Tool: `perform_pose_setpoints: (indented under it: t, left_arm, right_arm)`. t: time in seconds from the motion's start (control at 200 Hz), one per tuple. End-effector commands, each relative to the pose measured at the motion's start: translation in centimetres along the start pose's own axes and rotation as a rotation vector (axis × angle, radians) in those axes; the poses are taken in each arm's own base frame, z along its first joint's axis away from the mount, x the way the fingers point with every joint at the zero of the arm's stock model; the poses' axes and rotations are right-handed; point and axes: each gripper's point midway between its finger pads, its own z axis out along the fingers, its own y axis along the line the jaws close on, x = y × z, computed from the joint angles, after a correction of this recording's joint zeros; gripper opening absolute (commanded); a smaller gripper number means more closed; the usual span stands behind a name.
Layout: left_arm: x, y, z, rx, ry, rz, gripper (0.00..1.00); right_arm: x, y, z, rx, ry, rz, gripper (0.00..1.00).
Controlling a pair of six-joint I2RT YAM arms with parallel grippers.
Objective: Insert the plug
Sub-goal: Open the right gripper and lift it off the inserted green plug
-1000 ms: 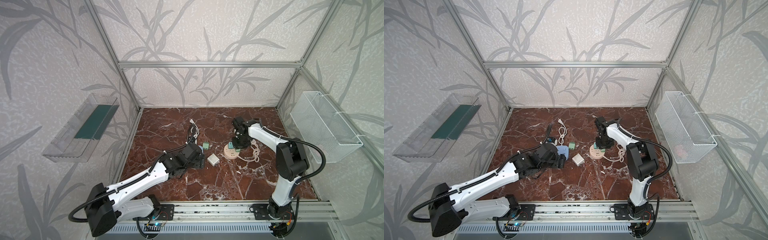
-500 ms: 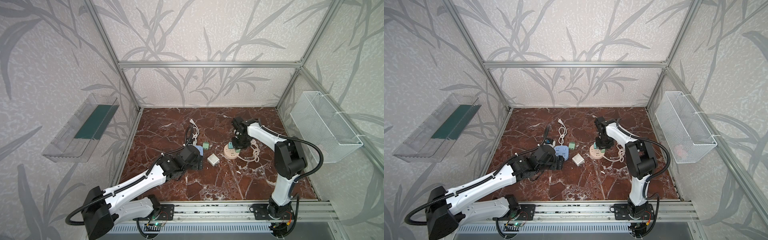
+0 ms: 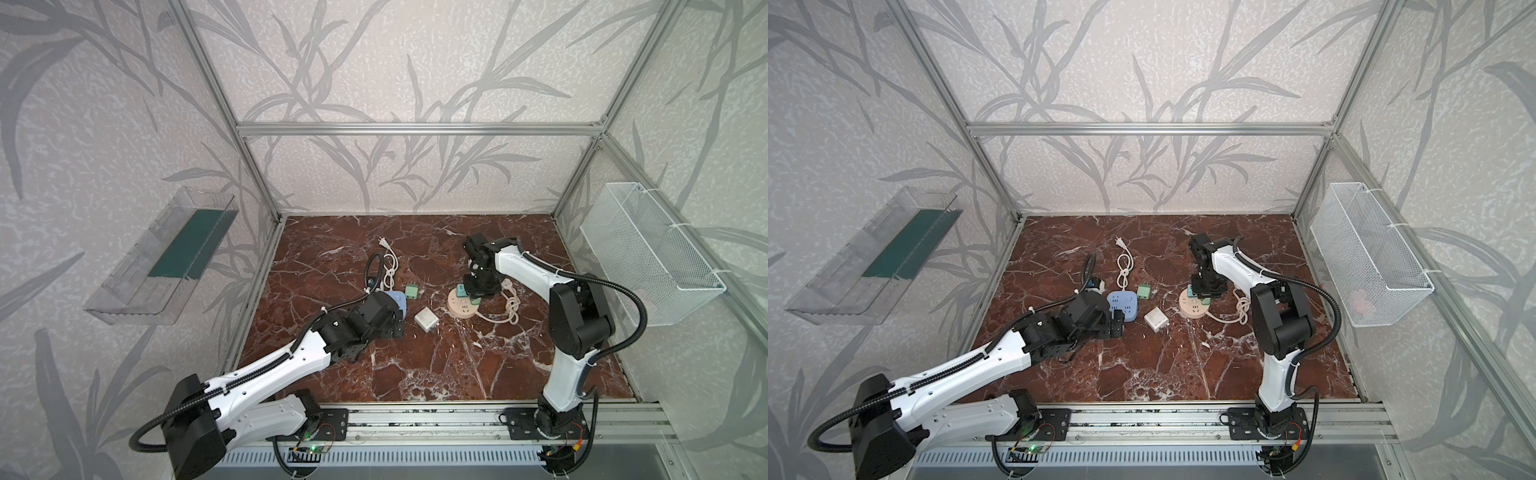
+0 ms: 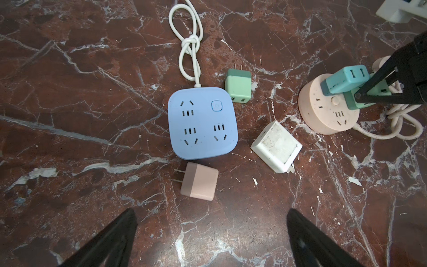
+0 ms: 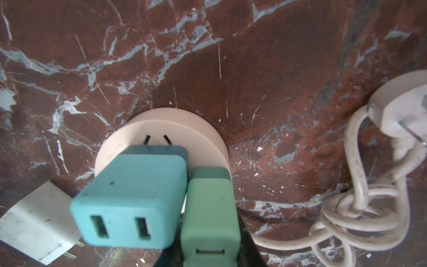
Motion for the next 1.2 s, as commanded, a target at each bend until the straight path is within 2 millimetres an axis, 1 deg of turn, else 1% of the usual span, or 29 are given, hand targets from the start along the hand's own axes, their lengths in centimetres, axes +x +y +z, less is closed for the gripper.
perform_pose_setpoints:
  t: [0.0, 0.105, 0.17, 0.215, 0.325, 0.515, 0.79, 0.835, 0.84, 0.855, 0.925, 1.035, 1.135, 1.2]
  left_arm:
    - [-1.1, -0.3, -0.6, 0.021, -0.059, -0.037, 0.99]
    - [-1.2, -1.0, -0.4, 0.022, -0.018, 0.000, 0.99]
    - [-1.2, -1.4, -0.2, 0.022, 0.005, 0.037, 0.99]
    - [-1.1, -1.6, -0.1, 0.025, 0.016, 0.052, 0.99]
    - [-1.3, -2.0, -0.3, 0.047, 0.008, 0.060, 0.99]
    - [-1.5, -2.1, -0.5, 0.052, 0.001, 0.067, 0.99]
    - [-1.6, -2.1, -0.4, 0.045, 0.001, 0.076, 0.99]
    - [-1.6, -2.0, -0.4, 0.042, 0.002, 0.081, 0.99]
    - [-1.6, -2.0, -0.4, 0.042, 0.001, 0.081, 0.99]
    - [-1.6, -1.9, -0.4, 0.039, 0.002, 0.083, 0.99]
    - [-1.7, -1.8, -0.5, 0.033, -0.001, 0.087, 0.98]
    - [-1.7, -1.7, -0.6, 0.027, 0.000, 0.095, 0.98]
    - [-1.8, -1.6, -0.4, 0.016, -0.004, 0.100, 0.98]
    - [-1.8, -1.5, -0.3, 0.011, -0.009, 0.100, 0.98]
  right_arm:
    - [3.6, -0.6, 4.4, 0.028, 0.165, 0.031, 0.08]
    - [3.3, -0.5, 3.3, 0.015, 0.134, 0.034, 0.23]
    - [3.2, -0.4, 2.5, 0.005, 0.115, 0.036, 0.30]
    - [3.1, -0.3, 2.0, -0.001, 0.104, 0.037, 0.33]
    - [2.8, 0.0, 0.6, -0.028, 0.067, 0.044, 0.37]
    - [2.5, 0.6, -1.4, -0.071, 0.021, 0.044, 0.40]
    - [2.6, 0.8, -4.1, -0.097, -0.035, 0.044, 0.42]
    - [2.8, 0.9, -4.0, -0.100, -0.032, 0.043, 0.42]
    - [2.7, 0.9, -4.4, -0.106, -0.044, 0.042, 0.42]
    - [2.7, 0.9, -4.9, -0.113, -0.058, 0.042, 0.42]
    - [2.8, 1.1, -5.6, -0.131, -0.071, 0.041, 0.42]
    - [2.8, 1.3, -6.4, -0.154, -0.101, 0.038, 0.41]
    - [2.7, 1.5, -7.1, -0.169, -0.120, 0.034, 0.36]
    - [2.8, 2.0, -7.7, -0.197, -0.126, 0.023, 0.34]
